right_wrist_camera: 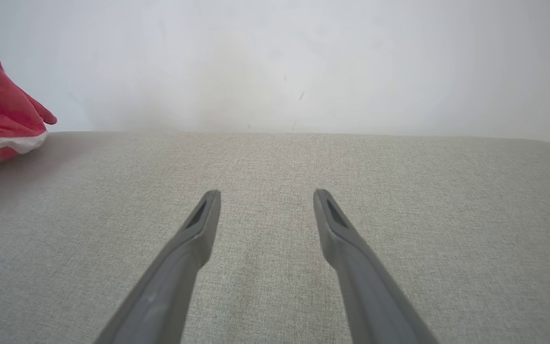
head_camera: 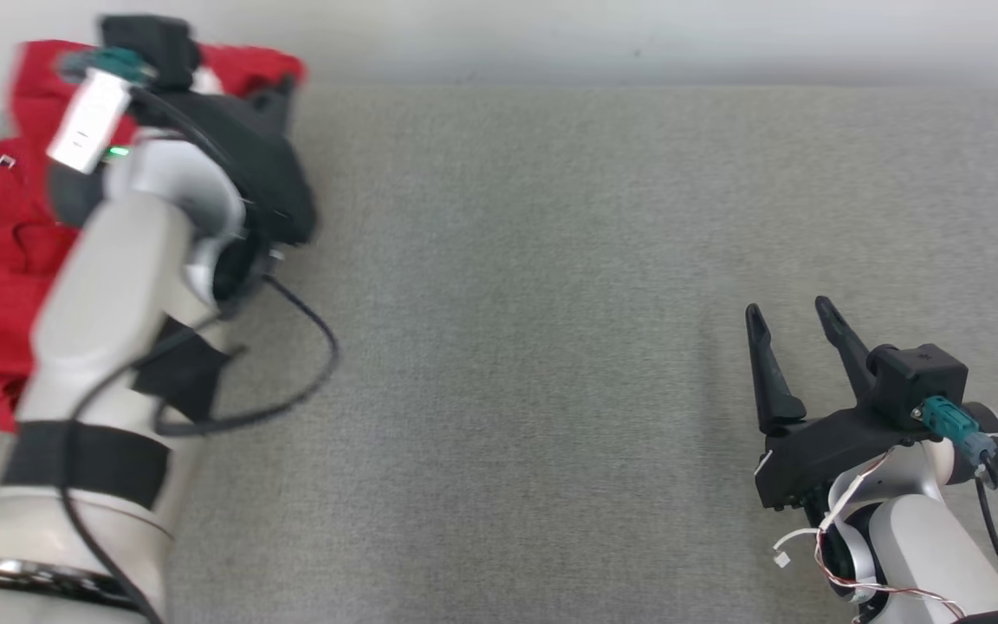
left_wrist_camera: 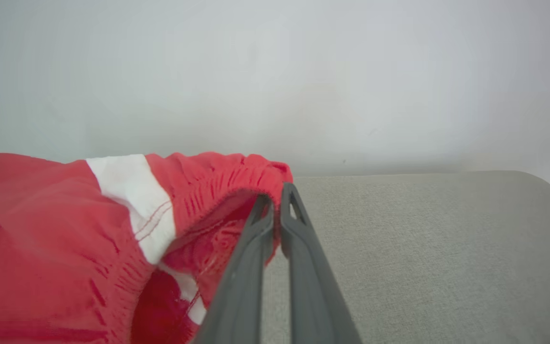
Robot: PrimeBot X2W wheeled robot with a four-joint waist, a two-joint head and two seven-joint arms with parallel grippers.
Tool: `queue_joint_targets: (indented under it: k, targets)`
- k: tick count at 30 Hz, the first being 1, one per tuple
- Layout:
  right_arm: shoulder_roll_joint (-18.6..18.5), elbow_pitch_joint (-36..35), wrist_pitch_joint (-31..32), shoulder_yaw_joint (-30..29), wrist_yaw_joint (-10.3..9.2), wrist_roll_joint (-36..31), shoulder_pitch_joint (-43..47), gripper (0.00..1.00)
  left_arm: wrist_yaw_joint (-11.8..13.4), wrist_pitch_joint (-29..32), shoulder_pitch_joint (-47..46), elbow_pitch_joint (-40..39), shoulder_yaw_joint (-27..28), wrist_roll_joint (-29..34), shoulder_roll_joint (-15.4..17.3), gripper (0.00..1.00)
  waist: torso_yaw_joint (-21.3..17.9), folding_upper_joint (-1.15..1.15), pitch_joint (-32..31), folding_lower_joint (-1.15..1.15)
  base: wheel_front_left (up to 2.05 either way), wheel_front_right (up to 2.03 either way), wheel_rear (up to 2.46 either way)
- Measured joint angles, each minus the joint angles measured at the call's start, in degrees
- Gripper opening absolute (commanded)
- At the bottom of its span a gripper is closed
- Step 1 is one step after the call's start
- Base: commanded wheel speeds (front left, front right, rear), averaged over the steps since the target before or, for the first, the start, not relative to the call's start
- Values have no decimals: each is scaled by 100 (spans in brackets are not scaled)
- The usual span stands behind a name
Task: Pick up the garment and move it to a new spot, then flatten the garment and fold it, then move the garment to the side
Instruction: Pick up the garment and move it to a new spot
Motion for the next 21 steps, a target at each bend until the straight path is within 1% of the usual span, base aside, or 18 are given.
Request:
queue_joint_targets:
  k: [5,7,10,15,17,21]
  targets:
    - [55,124,-101,-56,8,79,79,100,-1,-152,491,-421,-455,-370,-269,0,-151,0,-195,0,0,0,0]
    - [52,135,-129,-80,8,100,143,100,-1,-153,616,-528,-556,-442,-276,0,-177,0,-238,0,0,0,0]
    - [44,236,-172,-129,9,127,325,100,0,-229,1022,-862,-824,-715,-275,0,-253,0,-370,0,0,0,0]
    - [-42,208,-252,-286,8,215,600,100,0,-254,1636,-1475,-1412,-1025,-236,0,-353,0,-573,0,0,0,0]
    - [-45,204,-253,-290,8,237,636,100,0,-291,1830,-1817,-1699,-1156,-204,0,-375,0,-633,0,0,0,0]
    - [-9,200,-296,-256,15,238,628,100,0,-400,2235,-2587,-2394,-1720,-170,0,-417,0,-709,1,0,0,0]
